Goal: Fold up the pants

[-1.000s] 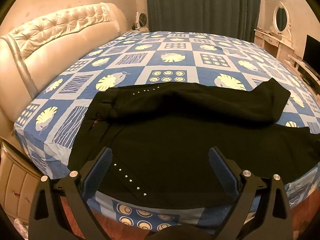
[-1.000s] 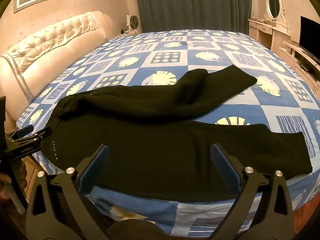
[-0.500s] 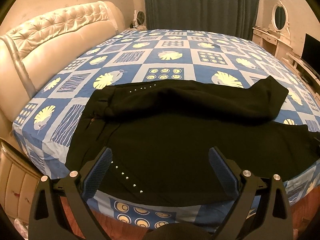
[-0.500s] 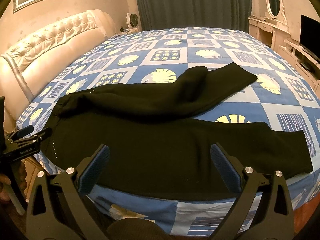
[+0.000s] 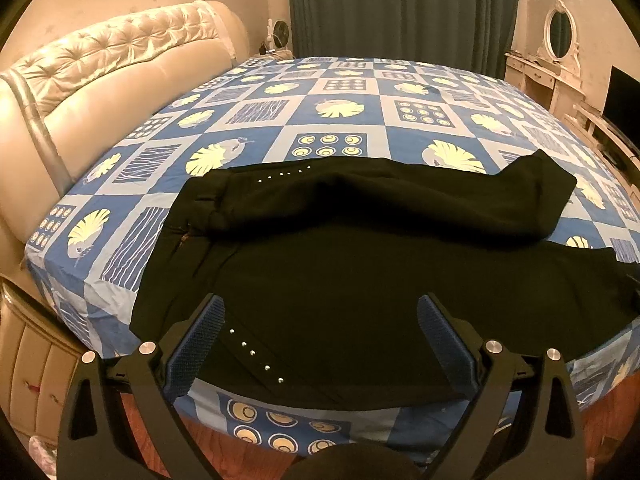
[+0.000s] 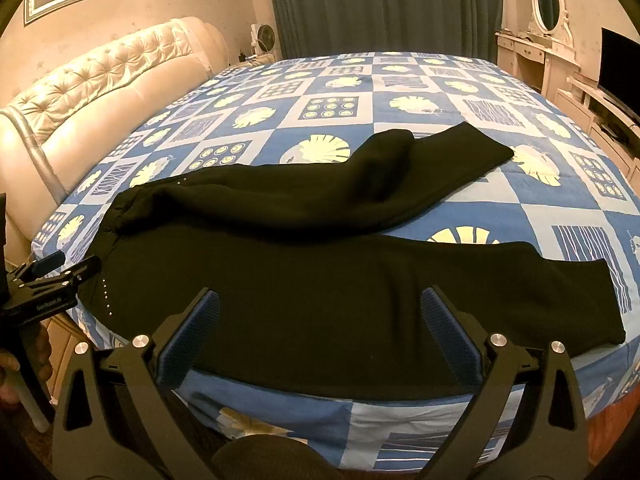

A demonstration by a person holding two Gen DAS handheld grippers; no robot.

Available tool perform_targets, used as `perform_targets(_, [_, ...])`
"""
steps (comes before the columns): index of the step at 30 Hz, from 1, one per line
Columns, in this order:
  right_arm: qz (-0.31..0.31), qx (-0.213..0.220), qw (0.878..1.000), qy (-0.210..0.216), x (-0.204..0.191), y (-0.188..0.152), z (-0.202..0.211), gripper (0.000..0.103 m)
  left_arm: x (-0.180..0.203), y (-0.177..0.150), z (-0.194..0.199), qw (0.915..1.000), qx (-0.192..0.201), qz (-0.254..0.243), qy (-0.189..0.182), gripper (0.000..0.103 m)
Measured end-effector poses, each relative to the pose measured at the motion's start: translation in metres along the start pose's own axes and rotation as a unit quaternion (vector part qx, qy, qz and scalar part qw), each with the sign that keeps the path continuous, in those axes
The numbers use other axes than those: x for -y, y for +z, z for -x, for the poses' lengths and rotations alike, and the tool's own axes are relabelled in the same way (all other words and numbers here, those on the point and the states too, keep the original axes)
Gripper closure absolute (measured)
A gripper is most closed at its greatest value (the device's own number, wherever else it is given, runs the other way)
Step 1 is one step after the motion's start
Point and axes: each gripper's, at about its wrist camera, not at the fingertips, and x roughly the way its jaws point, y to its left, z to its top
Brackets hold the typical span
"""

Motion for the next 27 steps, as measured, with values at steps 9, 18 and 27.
perform_targets(9, [0.000,-0.003,1.000,0.003,0.000,0.000,-0.001,0.002,0.000,-0.001,0.000,1.0000,0.002,0.000,0.004,0.007])
perform_targets(18, [-0.009,-0.025,0.999,0.033,0.011,0.007,-0.018,0.002,-0.011,0.017,-0.012,0.9981,-0.012,-0.031,-0.052,0.007])
perform_targets(27, [-0.062,-0.061,0.993,0.077,0.014,0.032,-0.065,0.002,-0.132,0.090,-0.087,0.9953,-0.058,-0.008,-0.077,0.007])
